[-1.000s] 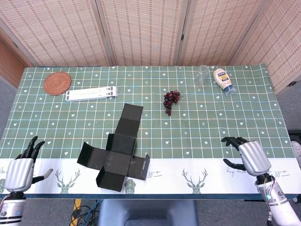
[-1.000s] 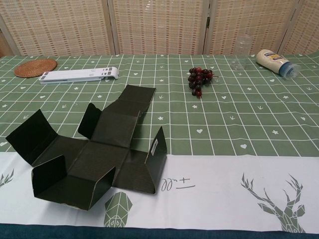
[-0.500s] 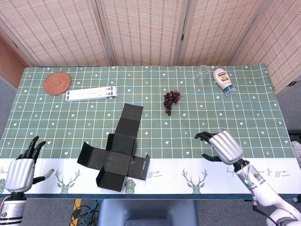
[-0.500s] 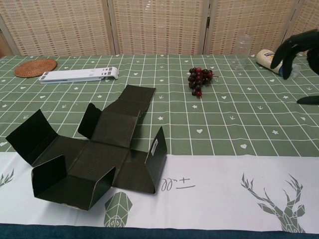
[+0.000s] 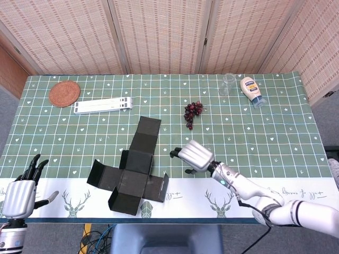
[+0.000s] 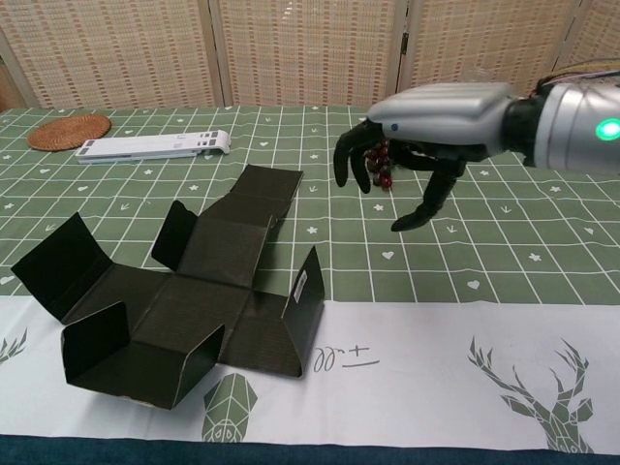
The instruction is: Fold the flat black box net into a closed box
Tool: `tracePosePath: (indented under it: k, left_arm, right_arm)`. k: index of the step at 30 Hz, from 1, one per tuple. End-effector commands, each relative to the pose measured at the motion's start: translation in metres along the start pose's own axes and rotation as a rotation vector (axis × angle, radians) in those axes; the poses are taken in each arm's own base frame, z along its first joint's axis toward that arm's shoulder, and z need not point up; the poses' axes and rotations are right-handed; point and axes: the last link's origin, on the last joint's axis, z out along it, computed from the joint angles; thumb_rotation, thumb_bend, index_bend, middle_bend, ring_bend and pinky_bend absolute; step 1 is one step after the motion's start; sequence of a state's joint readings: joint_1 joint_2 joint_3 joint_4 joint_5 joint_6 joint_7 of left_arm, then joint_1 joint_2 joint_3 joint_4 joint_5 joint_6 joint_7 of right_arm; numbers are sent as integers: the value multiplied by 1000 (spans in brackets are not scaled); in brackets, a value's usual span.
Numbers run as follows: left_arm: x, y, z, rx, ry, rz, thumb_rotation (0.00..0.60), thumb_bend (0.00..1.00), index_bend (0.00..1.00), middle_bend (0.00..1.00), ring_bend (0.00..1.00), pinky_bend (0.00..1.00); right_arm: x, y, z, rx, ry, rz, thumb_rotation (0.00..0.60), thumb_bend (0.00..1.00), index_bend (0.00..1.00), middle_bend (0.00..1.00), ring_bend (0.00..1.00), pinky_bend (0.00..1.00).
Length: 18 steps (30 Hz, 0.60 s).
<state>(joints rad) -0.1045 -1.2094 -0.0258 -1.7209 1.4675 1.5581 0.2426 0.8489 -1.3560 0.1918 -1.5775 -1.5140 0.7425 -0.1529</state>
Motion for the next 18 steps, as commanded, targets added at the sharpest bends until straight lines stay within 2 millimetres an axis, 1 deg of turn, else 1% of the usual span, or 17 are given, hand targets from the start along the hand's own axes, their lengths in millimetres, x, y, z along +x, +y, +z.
tracePosePath:
  k: [1, 10, 15, 18]
  left_arm:
    - [1, -1, -1, 3, -2, -2, 600, 77, 135, 62, 268, 445]
    - [2, -2, -3, 7, -2, -7, 600, 77, 135, 62, 268, 445]
    - [3, -4, -4, 14, -4, -10, 600, 78, 135, 62, 268, 445]
    - [3, -6, -5, 18, -6, -11, 600, 77, 135, 62, 268, 445]
  right_arm:
    - [-1, -7, 27, 14, -4, -24, 600, 197, 332, 415, 847, 1000]
    - [-11, -25, 72, 60, -30, -77, 600, 201, 332, 407, 847, 1000]
    - [-18, -37, 93, 82, -33, -111, 600, 223, 332, 406, 846, 1000]
    - [-20, -42, 103, 89, -29, -131, 600, 240, 332, 406, 847, 1000]
